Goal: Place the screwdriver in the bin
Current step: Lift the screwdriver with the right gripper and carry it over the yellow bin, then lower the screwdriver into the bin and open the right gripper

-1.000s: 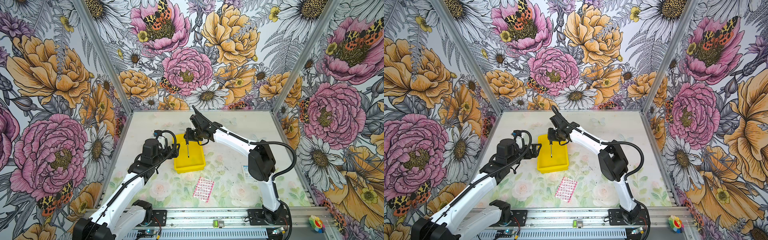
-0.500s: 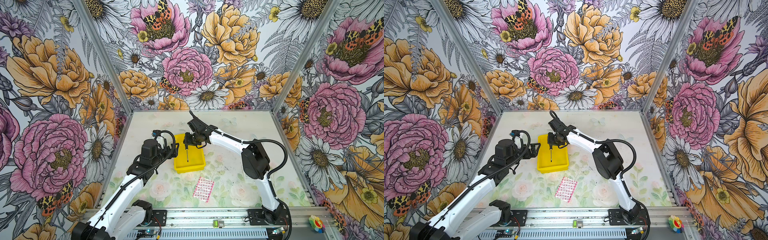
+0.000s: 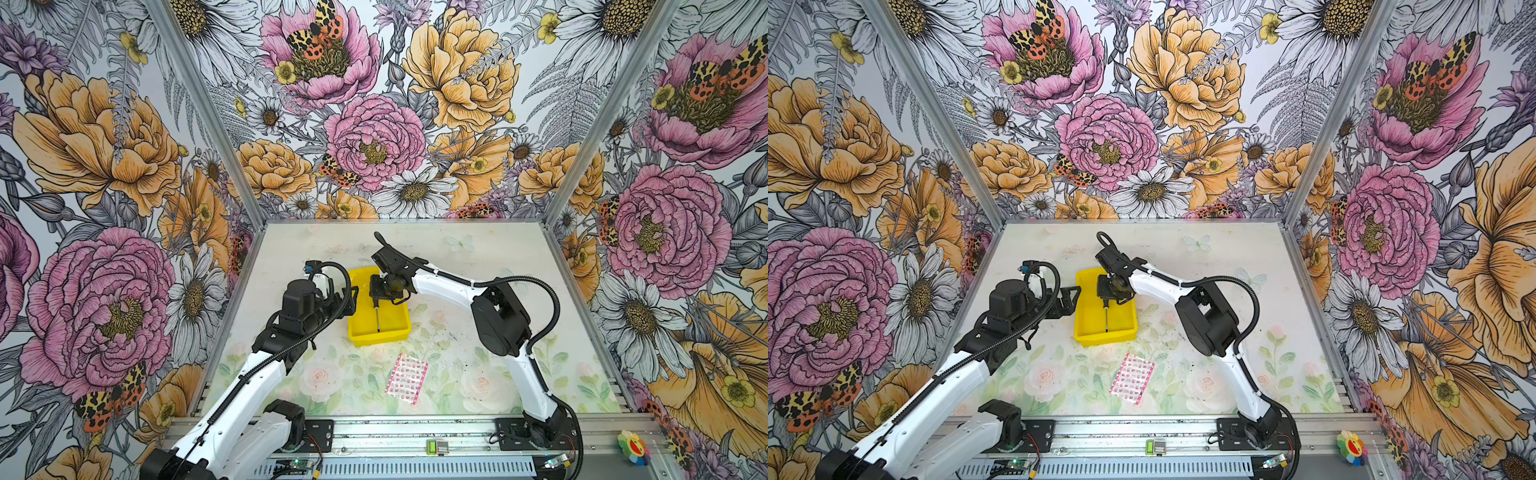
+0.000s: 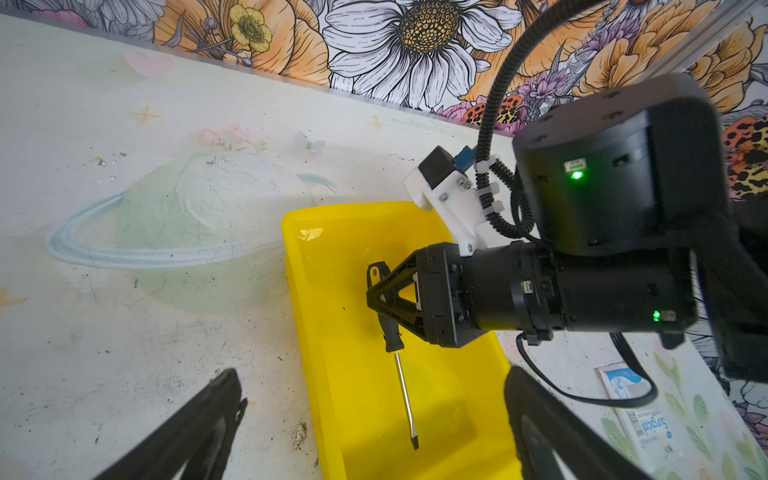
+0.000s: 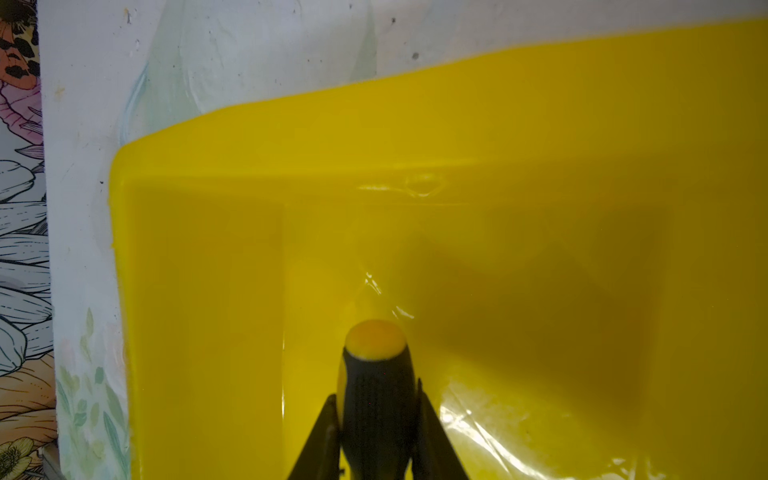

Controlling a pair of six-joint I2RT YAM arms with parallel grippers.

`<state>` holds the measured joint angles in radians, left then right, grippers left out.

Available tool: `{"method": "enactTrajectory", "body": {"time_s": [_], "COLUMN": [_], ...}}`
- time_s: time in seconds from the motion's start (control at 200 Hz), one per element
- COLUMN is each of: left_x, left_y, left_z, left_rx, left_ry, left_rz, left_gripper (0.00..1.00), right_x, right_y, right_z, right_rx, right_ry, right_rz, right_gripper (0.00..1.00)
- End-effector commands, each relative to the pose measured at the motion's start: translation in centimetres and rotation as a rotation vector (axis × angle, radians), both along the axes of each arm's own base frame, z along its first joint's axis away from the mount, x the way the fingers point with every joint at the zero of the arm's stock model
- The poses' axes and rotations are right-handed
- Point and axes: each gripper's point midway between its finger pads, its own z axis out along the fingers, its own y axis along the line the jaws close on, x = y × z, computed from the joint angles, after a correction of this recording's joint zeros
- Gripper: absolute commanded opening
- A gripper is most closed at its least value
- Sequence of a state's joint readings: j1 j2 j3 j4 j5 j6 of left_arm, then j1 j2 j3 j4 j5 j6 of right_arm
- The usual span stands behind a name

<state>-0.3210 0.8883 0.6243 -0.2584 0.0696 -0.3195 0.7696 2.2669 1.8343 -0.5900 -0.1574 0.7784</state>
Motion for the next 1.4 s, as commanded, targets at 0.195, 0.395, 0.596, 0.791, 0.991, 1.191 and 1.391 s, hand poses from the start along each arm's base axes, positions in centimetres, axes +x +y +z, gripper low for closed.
{"method": "enactTrajectory", "body": {"time_s": [0.195,0.395,0.596,0.791,0.991,1.191,1.391], "left_x": [-0.7,-1.0,-1.3,-1.3,-1.3,-1.4,-1.4], "left_y": [-0.2,-0.8,-1.0,-1.1,-1.1,-1.1,-1.0], "left_z": [0.0,-0.2,-0.1,-0.2,-0.1,0.1,0.3], "left_rx": [0.025,0.048,0.056,0.061,0.061,0.059,0.057], "left_ry": [-0.01,-0.013,-0.018,-0.018,-0.022,-0.029,-0.037], "left_rz": [0.014,0.0,-0.002,-0.005,-0.004,-0.003,-0.001], "left_gripper": [0.99,0.99,0.99,0.99,0.99,0.99,0.99], "right_x": [-0.1,0.1,0.2,0.1,0.1,0.1,0.1], "right_y": [0.1,0.1,-0.1,-0.2,-0.3,-0.4,-0.5], "right_z": [-2.2,-2.7,-3.2,-3.6,-3.9,-4.2,-4.1], "right_rx": [-0.045,-0.055,-0.069,-0.077,-0.083,-0.088,-0.094], "right_ry": [-0.002,-0.004,-0.005,0.001,0.004,0.009,0.005], "right_rz": [-0.016,-0.024,-0.027,-0.031,-0.033,-0.036,-0.043], "right_gripper": [0.0,0.0,0.0,0.0,0.04,0.09,0.11]}}
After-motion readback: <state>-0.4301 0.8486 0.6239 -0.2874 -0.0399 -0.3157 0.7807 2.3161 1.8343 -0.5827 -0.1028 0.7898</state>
